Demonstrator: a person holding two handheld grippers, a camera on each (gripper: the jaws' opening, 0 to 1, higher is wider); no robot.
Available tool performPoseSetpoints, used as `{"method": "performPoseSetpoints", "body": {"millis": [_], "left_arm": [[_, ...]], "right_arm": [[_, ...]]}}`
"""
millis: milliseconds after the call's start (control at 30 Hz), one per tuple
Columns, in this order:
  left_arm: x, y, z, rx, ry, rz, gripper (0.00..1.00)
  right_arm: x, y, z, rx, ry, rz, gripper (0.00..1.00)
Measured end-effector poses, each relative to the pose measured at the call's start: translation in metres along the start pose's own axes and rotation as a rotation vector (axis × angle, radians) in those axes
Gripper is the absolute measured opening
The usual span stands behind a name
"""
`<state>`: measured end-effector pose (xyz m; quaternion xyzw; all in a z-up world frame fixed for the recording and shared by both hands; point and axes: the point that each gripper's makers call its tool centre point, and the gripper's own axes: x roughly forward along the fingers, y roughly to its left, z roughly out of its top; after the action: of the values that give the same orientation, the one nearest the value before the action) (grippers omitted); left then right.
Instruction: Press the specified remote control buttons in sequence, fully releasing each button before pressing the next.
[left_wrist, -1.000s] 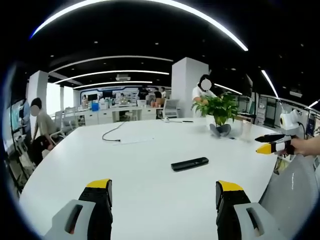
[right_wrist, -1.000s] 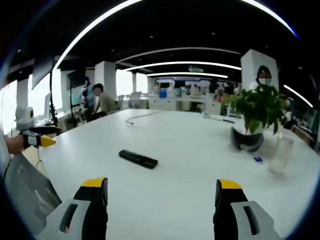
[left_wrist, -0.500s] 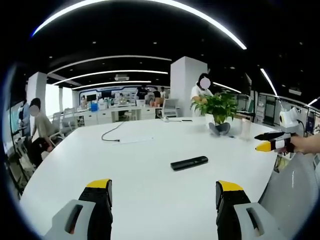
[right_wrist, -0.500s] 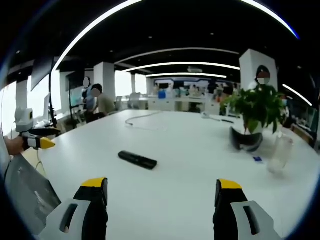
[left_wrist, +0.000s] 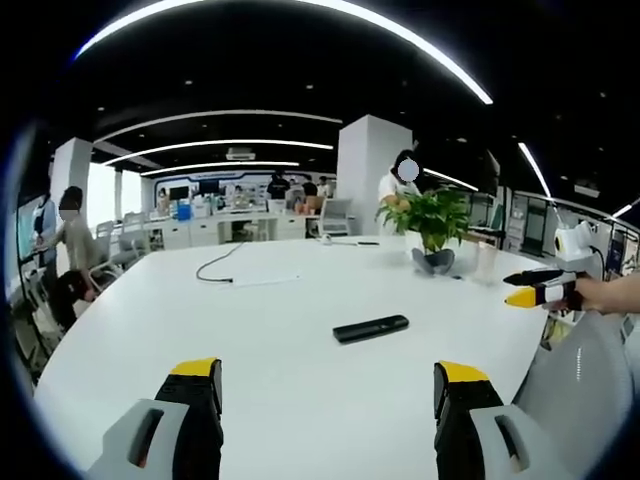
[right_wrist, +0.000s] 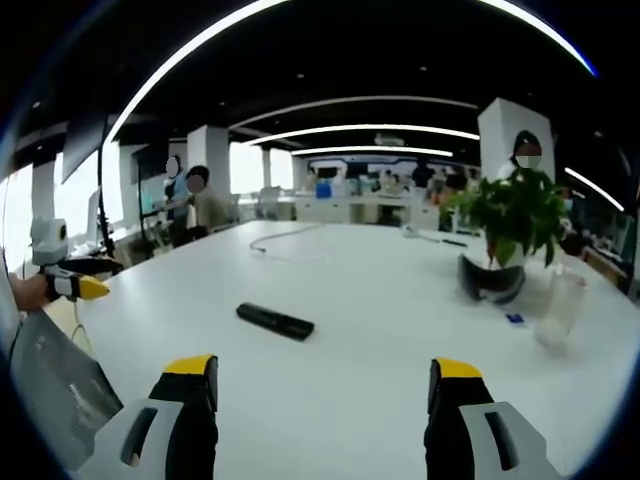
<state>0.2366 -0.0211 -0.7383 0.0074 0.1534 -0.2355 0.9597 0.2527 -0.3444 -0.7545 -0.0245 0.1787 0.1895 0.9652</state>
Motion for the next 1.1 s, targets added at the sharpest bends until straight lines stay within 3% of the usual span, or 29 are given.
{"method": "performPoseSetpoints", "body": {"millis": [133, 367, 633, 1100], "left_arm": [[0.006, -0.012, -0.005, -0.015, 0.032, -0.059, 0.94], [0.017, -0.032, -0.015, -0.114, 0.103, -0.191, 0.96], [0.046, -0.043, -0.034, -0.009, 0.243, -0.303, 0.99], [0.089, -0.048, -0.051, 0.094, 0.387, -0.429, 0.97]], "right_arm": [[-0.002, -0.005, 0.001, 0.011, -0.011, -0.018, 0.86], [-0.003, -0.008, 0.004, 0.011, -0.024, -0.029, 0.87], [-0.005, -0.012, 0.006, 0.02, -0.039, -0.045, 0.87], [-0.006, -0.011, 0.005, 0.04, -0.033, -0.045, 0.85]]}}
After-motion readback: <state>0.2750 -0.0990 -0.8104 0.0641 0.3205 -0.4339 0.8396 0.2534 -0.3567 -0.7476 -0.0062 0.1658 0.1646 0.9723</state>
